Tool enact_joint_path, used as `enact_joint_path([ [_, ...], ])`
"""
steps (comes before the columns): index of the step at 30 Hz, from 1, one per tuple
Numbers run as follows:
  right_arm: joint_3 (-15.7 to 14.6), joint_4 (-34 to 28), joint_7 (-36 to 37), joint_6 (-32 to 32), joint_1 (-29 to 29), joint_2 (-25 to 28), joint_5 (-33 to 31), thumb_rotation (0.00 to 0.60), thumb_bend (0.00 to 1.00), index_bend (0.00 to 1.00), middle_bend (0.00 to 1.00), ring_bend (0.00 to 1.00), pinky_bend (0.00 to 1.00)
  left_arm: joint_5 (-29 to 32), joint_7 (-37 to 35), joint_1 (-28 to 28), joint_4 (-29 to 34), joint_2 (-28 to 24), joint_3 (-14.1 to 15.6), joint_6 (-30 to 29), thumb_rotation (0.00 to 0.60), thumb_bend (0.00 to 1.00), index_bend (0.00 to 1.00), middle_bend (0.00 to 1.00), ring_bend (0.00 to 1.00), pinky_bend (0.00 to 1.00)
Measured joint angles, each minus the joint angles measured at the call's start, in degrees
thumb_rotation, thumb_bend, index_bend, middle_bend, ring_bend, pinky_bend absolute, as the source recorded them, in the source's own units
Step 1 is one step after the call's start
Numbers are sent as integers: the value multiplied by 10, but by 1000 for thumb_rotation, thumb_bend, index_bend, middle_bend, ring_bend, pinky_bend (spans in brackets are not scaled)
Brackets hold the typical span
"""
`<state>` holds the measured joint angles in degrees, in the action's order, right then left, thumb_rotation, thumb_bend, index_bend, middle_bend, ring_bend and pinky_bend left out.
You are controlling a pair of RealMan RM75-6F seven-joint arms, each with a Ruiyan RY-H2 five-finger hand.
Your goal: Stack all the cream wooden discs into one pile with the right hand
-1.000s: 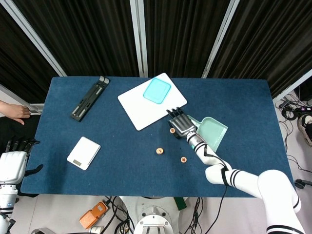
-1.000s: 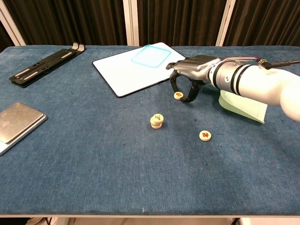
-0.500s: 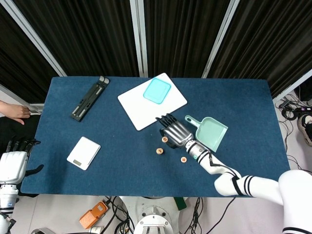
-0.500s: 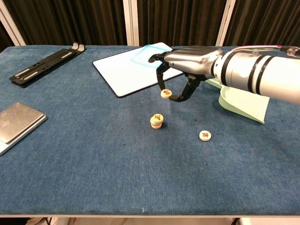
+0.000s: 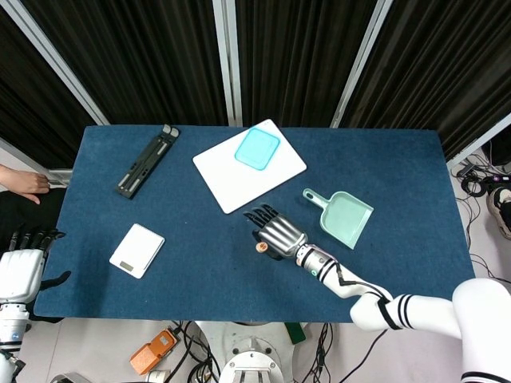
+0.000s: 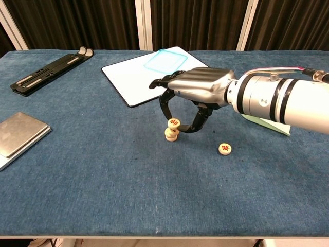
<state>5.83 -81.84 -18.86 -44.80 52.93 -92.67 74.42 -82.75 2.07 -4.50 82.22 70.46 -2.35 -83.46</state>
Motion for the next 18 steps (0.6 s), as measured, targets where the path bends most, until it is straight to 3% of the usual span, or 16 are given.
enact_joint_path([
  [18,1,4,-23,1,2,-9,-16,600,517,504,87,0,12,1,-7,-1,-9,4,-1,3,600,73,268,209,118,12],
])
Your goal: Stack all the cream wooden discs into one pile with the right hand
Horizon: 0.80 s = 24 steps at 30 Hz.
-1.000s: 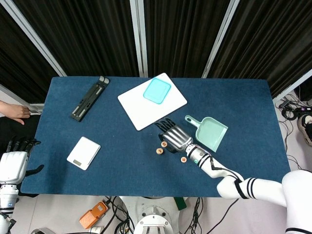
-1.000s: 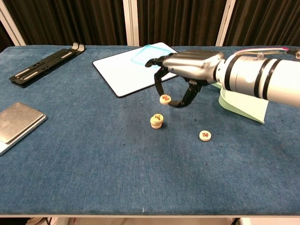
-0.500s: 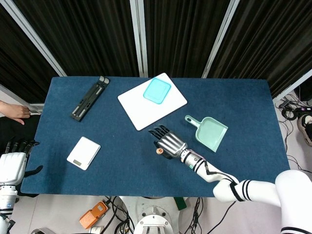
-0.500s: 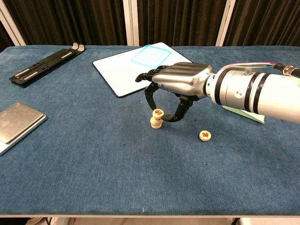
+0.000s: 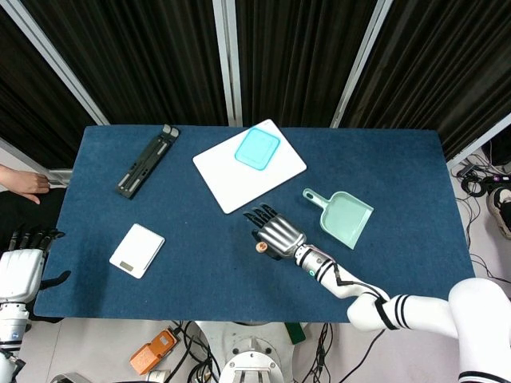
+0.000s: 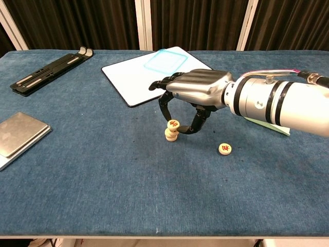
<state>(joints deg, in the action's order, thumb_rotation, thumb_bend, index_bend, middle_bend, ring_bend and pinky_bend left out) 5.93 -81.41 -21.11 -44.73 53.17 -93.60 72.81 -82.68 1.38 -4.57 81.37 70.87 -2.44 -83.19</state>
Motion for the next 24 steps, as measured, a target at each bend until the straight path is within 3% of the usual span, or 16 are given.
enact_joint_path([
  [24,1,-8,7,-18,-6,5,5,600,517,464,87,0,12,0,-3,0,-4,2,0,1,600,73,268,209,117,12],
])
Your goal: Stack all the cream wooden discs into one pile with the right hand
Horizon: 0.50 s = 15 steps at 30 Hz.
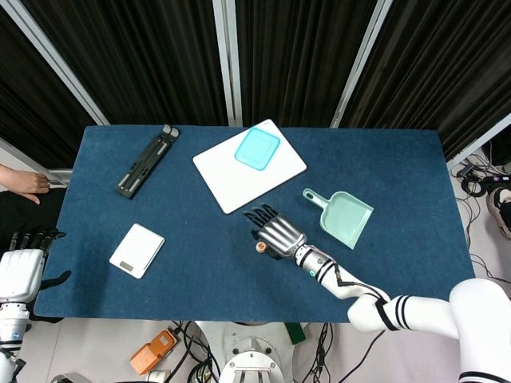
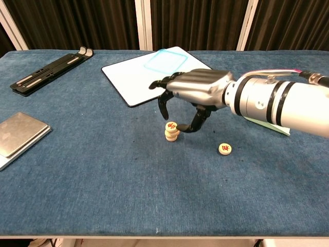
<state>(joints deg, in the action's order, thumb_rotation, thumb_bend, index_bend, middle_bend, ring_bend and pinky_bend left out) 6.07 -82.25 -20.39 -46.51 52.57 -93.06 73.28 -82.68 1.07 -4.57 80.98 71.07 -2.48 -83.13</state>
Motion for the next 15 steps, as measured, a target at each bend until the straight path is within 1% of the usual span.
enact_joint_path([
  [3,2,-12,8,-25,-12,14,8,600,495,465,87,0,14,-1,-2,1,-1,0,0,-1,600,73,268,209,118,12],
  [5,-1,-25,11,-46,-26,32,15,600,407,467,87,0,17,0,-4,1,-2,0,0,-2,600,73,268,209,117,12],
  [7,-8,-37,13,-62,-41,49,20,600,357,469,87,0,18,-1,-5,0,-3,1,0,-1,600,73,268,209,117,12],
  [11,-40,-68,21,-81,-79,91,27,600,339,476,87,0,19,-3,-6,-2,-5,3,-1,1,600,73,268,209,117,12],
  [15,-74,-83,31,-89,-110,112,38,600,339,476,87,0,19,-6,-5,-4,-4,5,-1,0,600,73,268,209,117,12],
])
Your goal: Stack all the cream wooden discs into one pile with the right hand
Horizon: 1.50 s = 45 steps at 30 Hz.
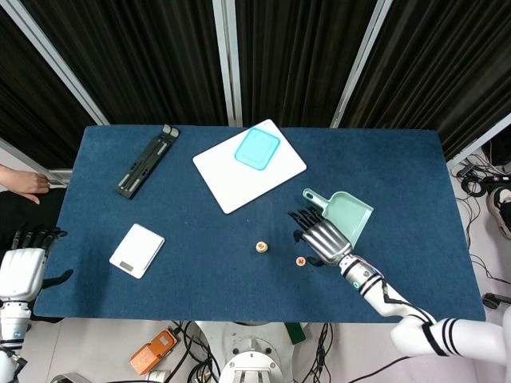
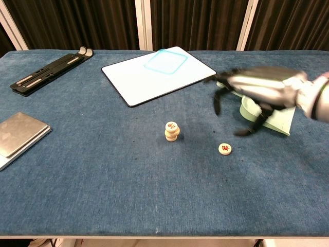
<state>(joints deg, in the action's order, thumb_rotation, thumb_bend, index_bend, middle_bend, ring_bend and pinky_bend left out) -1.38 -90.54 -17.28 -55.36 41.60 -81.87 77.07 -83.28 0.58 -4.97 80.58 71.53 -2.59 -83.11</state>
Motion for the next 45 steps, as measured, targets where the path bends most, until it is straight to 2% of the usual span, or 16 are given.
enact_joint_path([
  [3,-17,2,5,-1,-15,-1,12,600,340,480,87,0,19,-3,3,-1,2,0,0,-1,600,73,268,209,117,12],
  [7,-20,20,7,4,-19,-14,16,600,340,482,87,0,19,-4,5,0,6,-1,0,-5,600,74,267,209,117,12],
  [14,-10,56,17,19,-20,-44,21,600,354,482,87,0,18,-2,7,3,9,-5,1,-7,600,73,268,209,117,12],
  [20,-4,73,22,33,-17,-60,23,600,405,487,87,0,19,-1,7,3,9,-5,1,-6,600,73,268,209,117,12],
  [25,2,80,27,43,-14,-66,23,600,449,500,87,0,18,-1,6,3,8,-5,1,-6,600,73,268,209,117,12],
  [36,7,85,25,50,-15,-70,25,600,462,549,91,0,19,0,2,3,1,-2,2,-3,600,73,268,209,117,12],
  [40,16,80,27,43,-14,-65,29,600,464,559,95,0,19,-1,1,2,0,-2,1,-4,600,73,268,209,117,12],
  [45,43,58,23,39,0,-54,31,600,464,559,95,0,19,-3,0,1,1,-3,0,-6,600,73,268,209,117,12],
])
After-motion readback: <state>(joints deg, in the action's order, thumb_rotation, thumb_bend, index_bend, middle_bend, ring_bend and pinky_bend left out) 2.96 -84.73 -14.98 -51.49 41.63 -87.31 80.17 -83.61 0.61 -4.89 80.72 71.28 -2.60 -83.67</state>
